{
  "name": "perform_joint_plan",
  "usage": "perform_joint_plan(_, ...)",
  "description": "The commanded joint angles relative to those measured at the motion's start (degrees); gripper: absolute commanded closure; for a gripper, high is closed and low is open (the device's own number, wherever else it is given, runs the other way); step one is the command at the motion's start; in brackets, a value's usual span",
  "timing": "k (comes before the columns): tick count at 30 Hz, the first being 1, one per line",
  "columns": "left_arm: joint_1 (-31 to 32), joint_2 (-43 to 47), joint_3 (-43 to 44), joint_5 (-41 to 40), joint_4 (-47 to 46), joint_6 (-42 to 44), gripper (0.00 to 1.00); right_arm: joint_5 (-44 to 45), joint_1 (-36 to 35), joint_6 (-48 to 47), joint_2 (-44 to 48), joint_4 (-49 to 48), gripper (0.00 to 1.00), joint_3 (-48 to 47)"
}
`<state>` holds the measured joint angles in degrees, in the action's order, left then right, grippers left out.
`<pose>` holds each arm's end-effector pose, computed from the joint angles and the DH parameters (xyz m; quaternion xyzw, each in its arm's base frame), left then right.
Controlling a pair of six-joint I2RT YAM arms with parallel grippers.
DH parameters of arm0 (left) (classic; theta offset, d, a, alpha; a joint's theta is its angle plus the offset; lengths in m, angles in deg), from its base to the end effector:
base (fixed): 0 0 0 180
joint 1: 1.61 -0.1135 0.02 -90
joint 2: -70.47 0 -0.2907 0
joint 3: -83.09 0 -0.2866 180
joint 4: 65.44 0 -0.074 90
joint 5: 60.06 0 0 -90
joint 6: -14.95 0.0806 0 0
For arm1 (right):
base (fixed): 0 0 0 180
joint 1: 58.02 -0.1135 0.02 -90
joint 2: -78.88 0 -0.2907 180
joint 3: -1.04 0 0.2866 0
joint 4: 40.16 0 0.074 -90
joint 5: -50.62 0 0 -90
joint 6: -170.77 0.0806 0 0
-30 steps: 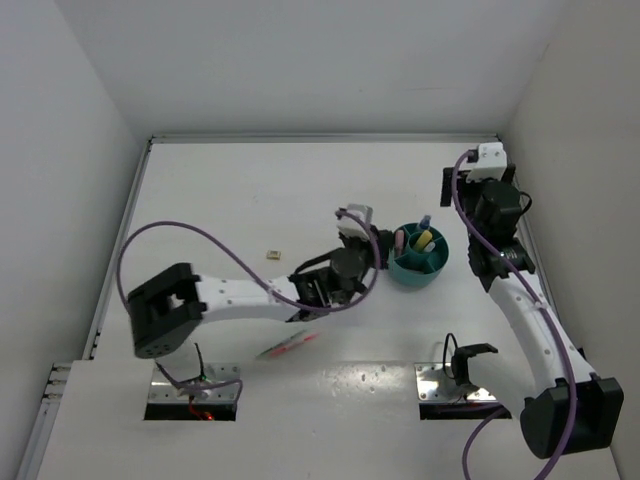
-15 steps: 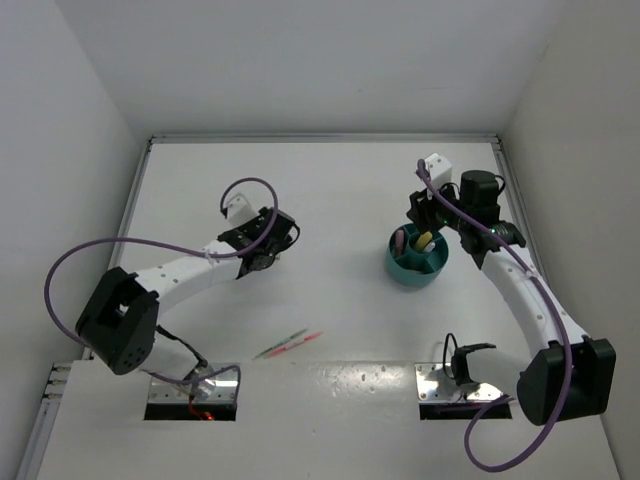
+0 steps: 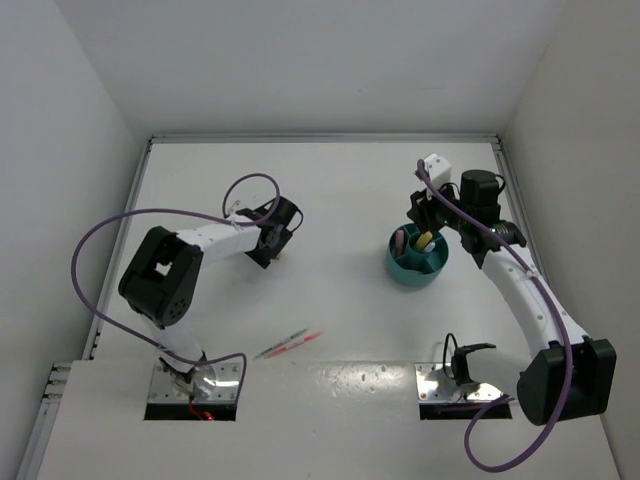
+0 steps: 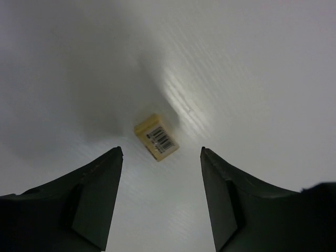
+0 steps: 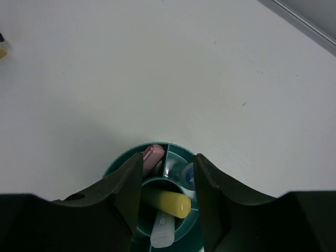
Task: Sort the stationery into containers
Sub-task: Pick up the stationery from the center of the board.
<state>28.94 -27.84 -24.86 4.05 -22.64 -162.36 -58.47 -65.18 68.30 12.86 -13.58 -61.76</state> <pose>0.3377 -0.1585 0.1375 -0.4913 0.8238 -0.0380 0.2801 0.3125 0.0658 0.2884 -0.2274 0.8265 0.1204 0.5007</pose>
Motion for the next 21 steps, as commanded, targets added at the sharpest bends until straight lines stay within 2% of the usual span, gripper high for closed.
perform_joint_plan(1, -0.93, -1.71, 4.28, 1.72, 1.27, -1.29, 0.33, -0.42, -0.05, -0.63, 0.19, -1.67, 0.57, -1.93)
perform_joint_plan(5, -0.93, -2.86, 4.99, 1.72, 2.50, -2.43, 0.34, 0.10, -0.05, -0.63, 0.19, -1.67, 0.55, -1.93)
perform_joint_plan(7, -0.93, -2.86, 4.99, 1.19, 2.50, -3.13, 0.44, 0.11, -0.05, -0.63, 0.72, -2.19, 0.55, -1.40)
perform_joint_plan(10, -1.45, -3.48, 5.60, 1.71, 3.02, -3.13, 0.50, 0.11, -0.05, -0.63, 0.72, -2.20, 0.55, -1.40)
perform_joint_plan(21, -2.51, -5.93, 6.13, 1.72, 4.79, -3.13, 0.50, 1.16, -0.05, -0.63, 1.77, -2.72, 0.55, -0.87)
